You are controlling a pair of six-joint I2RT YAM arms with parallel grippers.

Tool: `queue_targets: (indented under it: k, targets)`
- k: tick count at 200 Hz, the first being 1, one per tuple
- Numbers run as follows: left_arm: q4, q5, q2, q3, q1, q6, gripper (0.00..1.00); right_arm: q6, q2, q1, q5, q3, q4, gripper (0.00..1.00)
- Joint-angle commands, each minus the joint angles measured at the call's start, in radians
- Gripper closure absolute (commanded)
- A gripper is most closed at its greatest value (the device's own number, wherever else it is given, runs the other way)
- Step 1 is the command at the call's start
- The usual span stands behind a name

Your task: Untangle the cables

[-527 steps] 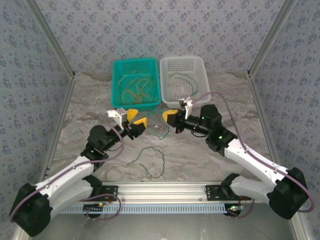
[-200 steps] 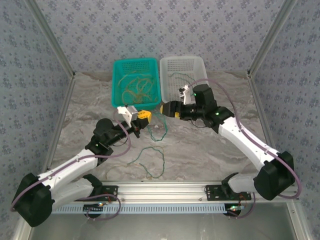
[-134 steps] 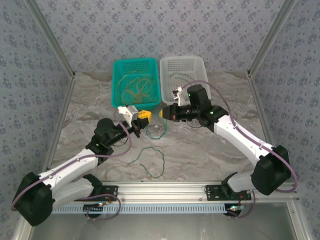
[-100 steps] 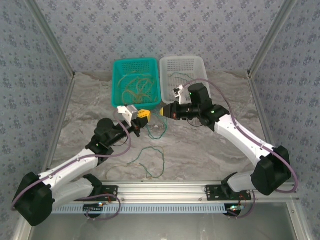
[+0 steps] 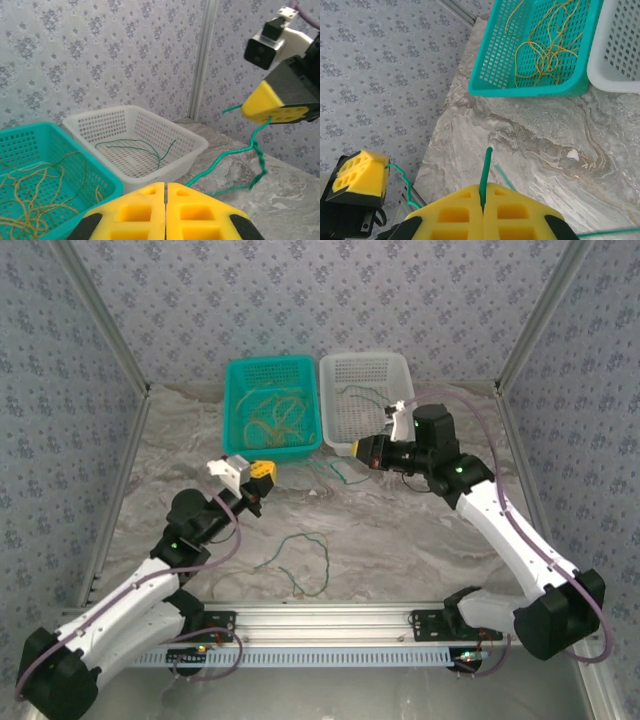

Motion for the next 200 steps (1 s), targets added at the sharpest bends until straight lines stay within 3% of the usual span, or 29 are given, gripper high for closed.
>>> queue_targets:
  k: [1,32,86,126,144,167,181,200]
  targets:
    - [-0.104,-0.28,-0.09,-0.045,0.079,0.027,1.0,-0.028,-0.079,-0.102,0.145,-0.035,-0.056,1.0]
    - [-0.153,-0.408,-0.195,-0.089,0.131,-0.001,1.0,-0.031,-0.157,-0.183,0.199,-0.076,-0.071,1.0]
    - [-0.2,-0.474,-0.255,-0.102,0.172,-0.034,1.0,-0.055,-0.207,-0.268,0.215,-0.108,-0.083,1.0]
    - [-0.193,-0.303,-0.22,-0.05,0.174,-0.081,1.0,-0.084,-0.192,-0.239,0.11,-0.125,-0.01,1.0]
    - [-0.183,-0.231,-0.206,-0.013,0.174,-0.127,1.0,-0.113,-0.196,-0.196,0.134,-0.141,0.02,1.0]
    - [-0.154,-0.116,-0.168,0.032,0.175,-0.176,1.0,-0.152,-0.186,-0.174,0.05,-0.182,0.108,0.73]
    - [-0.156,-0.027,-0.138,0.072,0.174,-0.195,1.0,-0.146,-0.164,-0.169,-0.012,-0.203,0.16,0.5]
    - [-0.134,0.018,-0.124,0.094,0.175,-0.228,1.0,-0.11,-0.108,-0.169,-0.013,-0.18,0.134,0.42]
